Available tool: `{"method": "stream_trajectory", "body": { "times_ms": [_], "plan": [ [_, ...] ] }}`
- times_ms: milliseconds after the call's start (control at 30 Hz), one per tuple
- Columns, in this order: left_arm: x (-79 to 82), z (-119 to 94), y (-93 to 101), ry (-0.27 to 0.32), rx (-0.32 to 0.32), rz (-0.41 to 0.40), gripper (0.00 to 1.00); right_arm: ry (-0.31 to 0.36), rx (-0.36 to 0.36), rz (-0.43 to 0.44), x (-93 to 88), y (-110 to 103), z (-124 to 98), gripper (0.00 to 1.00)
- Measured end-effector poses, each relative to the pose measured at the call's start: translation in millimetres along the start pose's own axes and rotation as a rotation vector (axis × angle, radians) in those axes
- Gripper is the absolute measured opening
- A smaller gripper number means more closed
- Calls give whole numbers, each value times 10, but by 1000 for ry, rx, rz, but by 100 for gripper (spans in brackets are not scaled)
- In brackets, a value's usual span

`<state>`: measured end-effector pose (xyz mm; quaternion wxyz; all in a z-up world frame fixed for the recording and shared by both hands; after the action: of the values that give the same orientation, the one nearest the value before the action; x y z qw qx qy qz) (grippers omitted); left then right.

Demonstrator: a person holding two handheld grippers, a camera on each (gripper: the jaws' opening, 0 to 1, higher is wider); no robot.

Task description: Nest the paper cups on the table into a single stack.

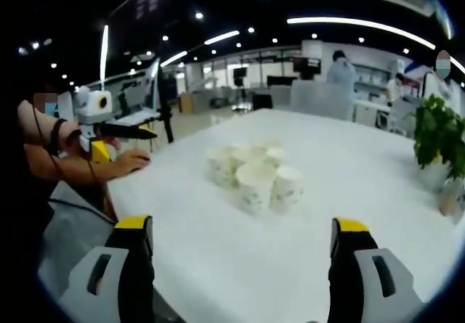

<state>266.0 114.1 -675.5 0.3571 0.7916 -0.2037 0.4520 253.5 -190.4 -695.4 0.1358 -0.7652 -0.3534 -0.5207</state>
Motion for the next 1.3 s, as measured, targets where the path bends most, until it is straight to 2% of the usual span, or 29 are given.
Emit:
{"method": "stream_trajectory", "body": {
  "times_ms": [300, 500, 633, 667, 733, 833, 900, 1000, 1133, 1300],
  "plan": [
    [21, -10, -52, 12, 10, -2, 99, 2, 3, -31, 50, 37, 31, 100],
    [23, -15, -67, 15, 14, -1, 99, -8, 41, -61, 130, 126, 108, 91],
    [23, -18, -73, 17, 20, 5, 99, -15, 65, -174, 243, 209, 216, 91],
    [23, -19, -76, 19, 21, 7, 99, -22, 84, -195, 261, 209, 240, 89],
    [8, -18, -88, 19, 25, 6, 99, -53, 123, -297, 321, 225, 310, 83],
    [-22, -15, -96, 9, 29, 1, 99, -7, 200, -410, 449, 169, 417, 78],
    [-43, -17, -103, 6, 33, -4, 99, -40, 233, -492, 463, 149, 472, 76],
    [-65, -16, -120, 7, 43, -16, 99, -80, 308, -527, 456, 120, 563, 69],
    [-84, -21, -141, 8, 54, -27, 99, -83, 336, -541, 505, 141, 643, 60],
    [-80, -26, -154, 14, 61, -32, 99, -109, 352, -586, 549, 226, 750, 56]
  ]
}}
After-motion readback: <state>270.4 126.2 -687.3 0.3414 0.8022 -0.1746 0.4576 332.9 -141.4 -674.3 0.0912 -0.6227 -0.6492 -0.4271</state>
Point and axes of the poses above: the point that each gripper's makers call its tool centre point, and the gripper's own axes: z roughly forward along the fingers, y roughly to its right, x roughly out of its top, the point moved 7 cm from there along -z, roughly backward along the fingers, and after that the axes turned 14 degrees about -z, right-handed, at the moved point
